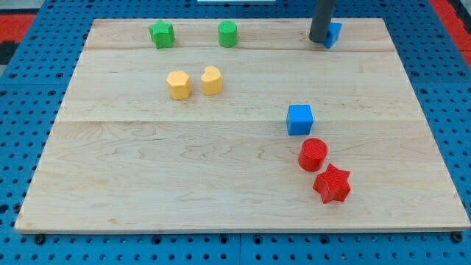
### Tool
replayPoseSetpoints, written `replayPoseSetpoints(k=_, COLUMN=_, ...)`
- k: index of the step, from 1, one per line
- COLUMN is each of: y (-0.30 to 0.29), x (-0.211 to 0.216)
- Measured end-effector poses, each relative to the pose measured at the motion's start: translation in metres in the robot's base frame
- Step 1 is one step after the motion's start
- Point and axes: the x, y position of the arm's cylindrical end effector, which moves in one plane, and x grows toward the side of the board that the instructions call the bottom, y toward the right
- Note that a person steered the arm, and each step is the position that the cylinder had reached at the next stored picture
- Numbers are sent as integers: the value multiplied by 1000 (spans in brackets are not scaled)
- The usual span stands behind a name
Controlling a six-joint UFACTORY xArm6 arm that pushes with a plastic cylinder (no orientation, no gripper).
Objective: Slide the blue cube to the top center
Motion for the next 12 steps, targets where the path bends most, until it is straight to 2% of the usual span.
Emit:
replayPoseSetpoints(k=2, y=-7, x=156)
replayPoseSetpoints(k=3, y=-7, x=218)
replayPoseSetpoints(k=4, y=-21, x=229)
replayPoseSetpoints(k=8, y=-92, x=124)
replayPoseSetpoints(k=10, y=-145, x=103)
replayPoseSetpoints(k=12, y=-130, x=97)
